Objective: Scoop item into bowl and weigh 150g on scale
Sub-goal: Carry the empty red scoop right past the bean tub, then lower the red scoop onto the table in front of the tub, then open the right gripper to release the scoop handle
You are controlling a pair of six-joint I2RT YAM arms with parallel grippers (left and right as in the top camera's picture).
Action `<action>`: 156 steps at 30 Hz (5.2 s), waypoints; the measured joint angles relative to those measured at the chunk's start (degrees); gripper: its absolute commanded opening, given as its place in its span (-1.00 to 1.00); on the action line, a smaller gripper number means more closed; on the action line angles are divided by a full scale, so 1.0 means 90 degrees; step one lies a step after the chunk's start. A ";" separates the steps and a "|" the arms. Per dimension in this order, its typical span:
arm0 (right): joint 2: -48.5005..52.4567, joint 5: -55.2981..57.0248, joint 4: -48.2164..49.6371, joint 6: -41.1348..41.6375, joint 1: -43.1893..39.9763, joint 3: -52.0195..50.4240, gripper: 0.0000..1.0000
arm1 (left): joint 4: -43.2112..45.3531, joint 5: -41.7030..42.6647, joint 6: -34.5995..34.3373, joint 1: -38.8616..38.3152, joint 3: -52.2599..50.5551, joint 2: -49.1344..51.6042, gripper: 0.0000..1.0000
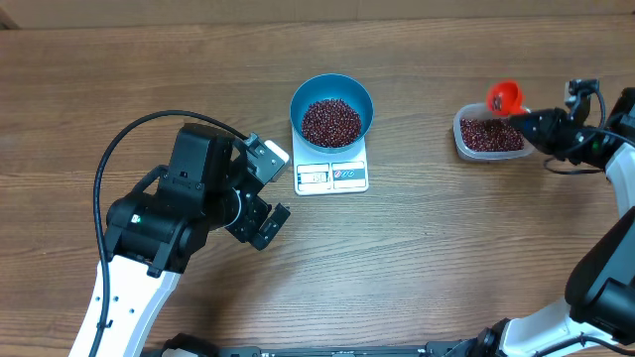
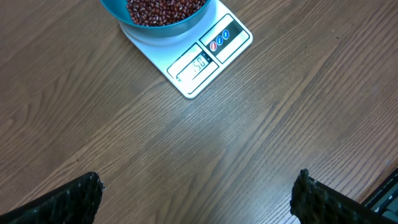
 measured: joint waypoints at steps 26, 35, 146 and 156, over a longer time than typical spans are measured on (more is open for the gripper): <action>-0.0789 0.6873 -0.0357 -0.0831 0.2630 0.0000 -0.93 | 0.0000 0.0000 0.0000 0.0000 0.0000 0.0000 0.99; -0.1110 0.8145 -0.0469 -0.0634 0.3390 0.0000 -0.93 | -0.0002 0.0000 0.0000 0.0000 0.0000 0.0000 0.99; -0.2817 0.4600 -0.1137 0.3009 0.1382 -0.2453 1.00 | -0.0002 -0.0019 0.0000 0.0000 0.0000 0.0002 0.99; -0.2817 0.1763 0.0238 0.3009 0.1404 -0.2368 1.00 | -0.0002 -0.0019 0.0000 0.0000 0.0000 0.0002 0.99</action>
